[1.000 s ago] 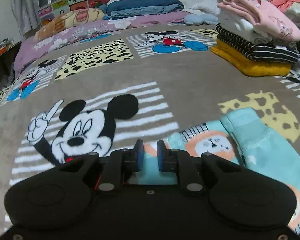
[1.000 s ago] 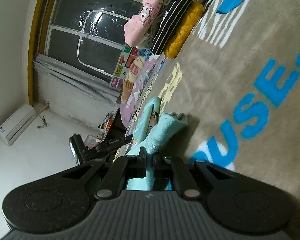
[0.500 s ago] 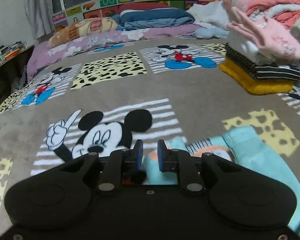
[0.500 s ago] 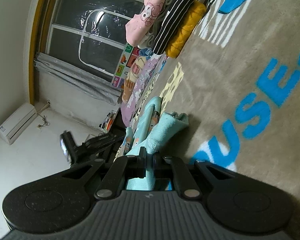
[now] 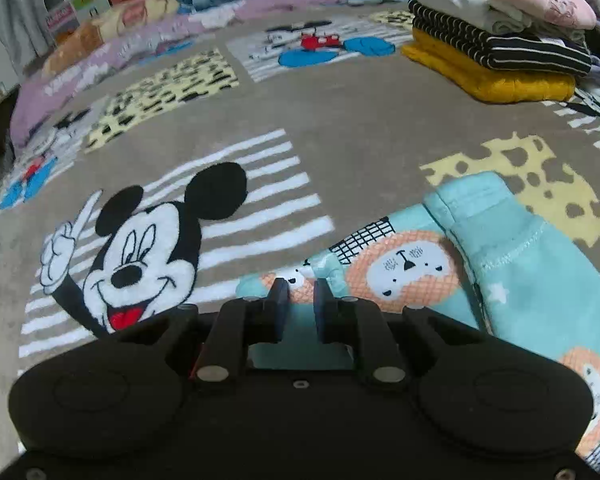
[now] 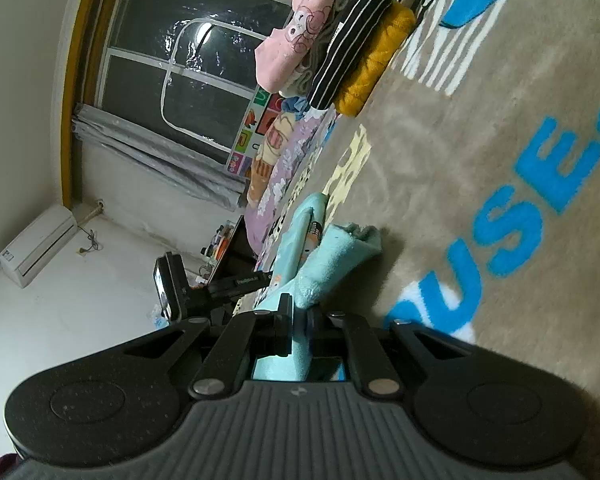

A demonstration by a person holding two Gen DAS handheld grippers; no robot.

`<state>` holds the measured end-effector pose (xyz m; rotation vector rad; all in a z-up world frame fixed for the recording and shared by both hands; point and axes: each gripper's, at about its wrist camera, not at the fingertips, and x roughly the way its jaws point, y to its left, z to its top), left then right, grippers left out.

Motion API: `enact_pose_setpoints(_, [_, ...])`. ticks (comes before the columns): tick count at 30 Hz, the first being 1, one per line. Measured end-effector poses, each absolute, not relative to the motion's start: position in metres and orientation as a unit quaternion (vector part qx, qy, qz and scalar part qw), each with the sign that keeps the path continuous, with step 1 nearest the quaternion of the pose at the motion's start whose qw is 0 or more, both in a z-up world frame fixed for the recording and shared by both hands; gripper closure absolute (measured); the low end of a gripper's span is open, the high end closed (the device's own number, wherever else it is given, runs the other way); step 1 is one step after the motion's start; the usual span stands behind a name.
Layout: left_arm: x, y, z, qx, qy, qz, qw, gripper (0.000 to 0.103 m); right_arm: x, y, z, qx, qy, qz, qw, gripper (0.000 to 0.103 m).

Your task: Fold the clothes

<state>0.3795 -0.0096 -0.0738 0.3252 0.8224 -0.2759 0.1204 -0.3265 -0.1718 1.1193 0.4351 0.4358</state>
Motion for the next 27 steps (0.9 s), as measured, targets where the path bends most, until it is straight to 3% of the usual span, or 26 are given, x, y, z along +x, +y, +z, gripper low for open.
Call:
enact_pose_setpoints(10, [0.348, -0.012, -0.061, 0.155, 0.353, -0.110, 0.916, 0.089, 0.121, -0.327, -0.172, 0.523, 0.200, 0.209, 0.802, 0.093])
enact_pose_setpoints(20, [0.179, 0.044, -0.039, 0.072, 0.280, -0.128, 0.949, 0.087, 0.119, -0.328, -0.173, 0.524, 0.195, 0.215, 0.801, 0.093])
enact_pose_setpoints(27, [0.100, 0.033, -0.076, 0.086, 0.289, -0.176, 0.937, 0.087, 0.118, -0.329, -0.173, 0.524, 0.190, 0.223, 0.800, 0.092])
